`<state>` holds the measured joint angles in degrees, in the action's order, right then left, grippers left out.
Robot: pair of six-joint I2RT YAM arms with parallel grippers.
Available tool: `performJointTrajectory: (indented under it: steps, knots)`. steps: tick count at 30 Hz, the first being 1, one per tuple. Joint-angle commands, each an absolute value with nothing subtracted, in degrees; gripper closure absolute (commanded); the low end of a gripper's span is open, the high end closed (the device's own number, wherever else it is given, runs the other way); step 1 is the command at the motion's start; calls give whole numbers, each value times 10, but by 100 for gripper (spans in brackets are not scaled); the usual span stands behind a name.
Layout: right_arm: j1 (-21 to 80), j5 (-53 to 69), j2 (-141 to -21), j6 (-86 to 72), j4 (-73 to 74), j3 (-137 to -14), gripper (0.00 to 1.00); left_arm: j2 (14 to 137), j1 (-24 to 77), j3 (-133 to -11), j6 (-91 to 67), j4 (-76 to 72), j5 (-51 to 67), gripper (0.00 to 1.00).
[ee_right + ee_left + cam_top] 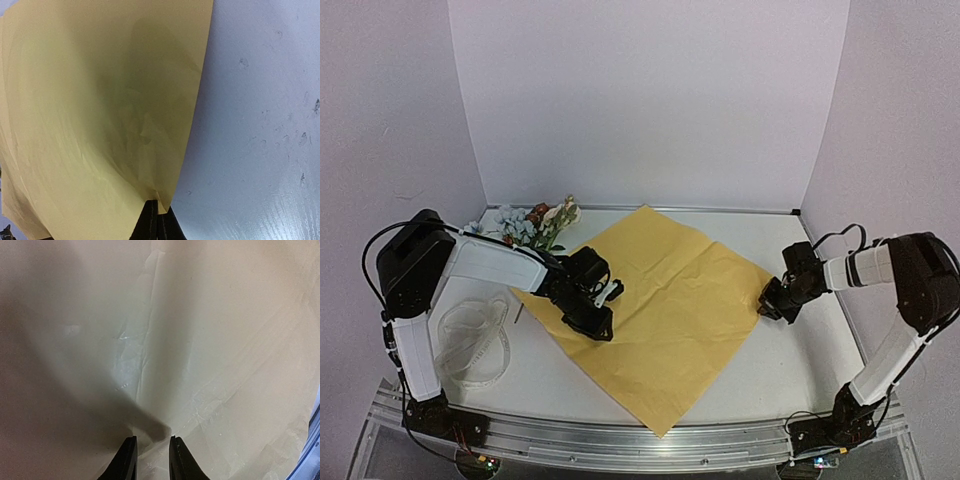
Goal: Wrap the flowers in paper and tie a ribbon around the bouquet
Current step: Adjust the flattened wrapping paper at the center of the board.
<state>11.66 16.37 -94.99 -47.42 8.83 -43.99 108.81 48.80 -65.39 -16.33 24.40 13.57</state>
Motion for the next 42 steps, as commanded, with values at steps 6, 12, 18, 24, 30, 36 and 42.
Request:
performJointTrajectory:
  steps: [6,12,18,24,30,36,42]
  knots:
    - [115,84,-853,-404,214,-411,100,1125,496,-660,-172,260,169,78]
    - [115,85,-865,-392,245,-431,100,1119,496,-656,-201,260,129,77]
    - [114,81,-874,-376,266,-447,100,1076,469,-629,-253,249,63,69]
    - [106,92,-878,-367,276,-459,100,1061,442,-606,-269,232,58,69]
    - [101,98,-880,-357,289,-468,100,1057,418,-587,-295,229,35,71]
    - [84,100,-865,-345,301,-461,100,1037,411,-560,-324,245,-1,73]
    - [80,107,-869,-336,314,-472,100,1012,410,-545,-339,254,-22,72]
